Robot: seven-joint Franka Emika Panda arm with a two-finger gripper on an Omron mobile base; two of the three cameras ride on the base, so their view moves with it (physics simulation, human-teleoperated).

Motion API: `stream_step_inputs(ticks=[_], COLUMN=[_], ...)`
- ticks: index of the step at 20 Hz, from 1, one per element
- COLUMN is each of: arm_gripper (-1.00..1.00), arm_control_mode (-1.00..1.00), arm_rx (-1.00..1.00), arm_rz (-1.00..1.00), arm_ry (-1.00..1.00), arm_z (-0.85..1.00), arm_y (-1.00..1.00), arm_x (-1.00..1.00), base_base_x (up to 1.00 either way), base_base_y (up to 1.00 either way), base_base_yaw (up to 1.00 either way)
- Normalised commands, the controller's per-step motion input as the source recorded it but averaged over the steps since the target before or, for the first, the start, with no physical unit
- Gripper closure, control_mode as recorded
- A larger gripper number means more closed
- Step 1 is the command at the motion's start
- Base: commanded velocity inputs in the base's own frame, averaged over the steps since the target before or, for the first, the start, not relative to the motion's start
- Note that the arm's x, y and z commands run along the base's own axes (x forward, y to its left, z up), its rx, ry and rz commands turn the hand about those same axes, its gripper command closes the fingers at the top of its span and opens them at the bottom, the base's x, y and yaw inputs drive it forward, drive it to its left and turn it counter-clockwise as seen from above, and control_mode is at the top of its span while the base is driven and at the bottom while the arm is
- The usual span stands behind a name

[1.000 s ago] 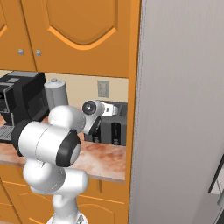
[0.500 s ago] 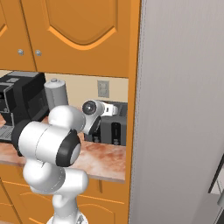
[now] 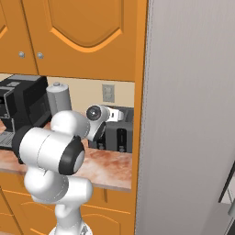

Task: Start the toaster. Once the lever pops up, take the bread to the plate on the dining counter.

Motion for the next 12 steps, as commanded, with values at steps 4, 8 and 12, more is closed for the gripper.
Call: stream_step_inputs(ticks=[4, 8, 12], arm_gripper=[1.00, 1.00, 1.00], arm_control_mode=[-1.00, -1.00, -1.00], arm_rx=[0.00, 0.00, 0.00], arm_rz=[0.00, 0.00, 0.00], arm_ry=[0.00, 0.00, 0.00], arm_z=[0.00, 0.00, 0.00], arm_y=[0.00, 0.00, 0.00], arm_x=[0.00, 0.00, 0.00], base_base_x=[0.00, 0.00, 0.00], base_base_y=[0.00, 0.00, 0.00], base_base_yaw=[0.00, 0.00, 0.00])
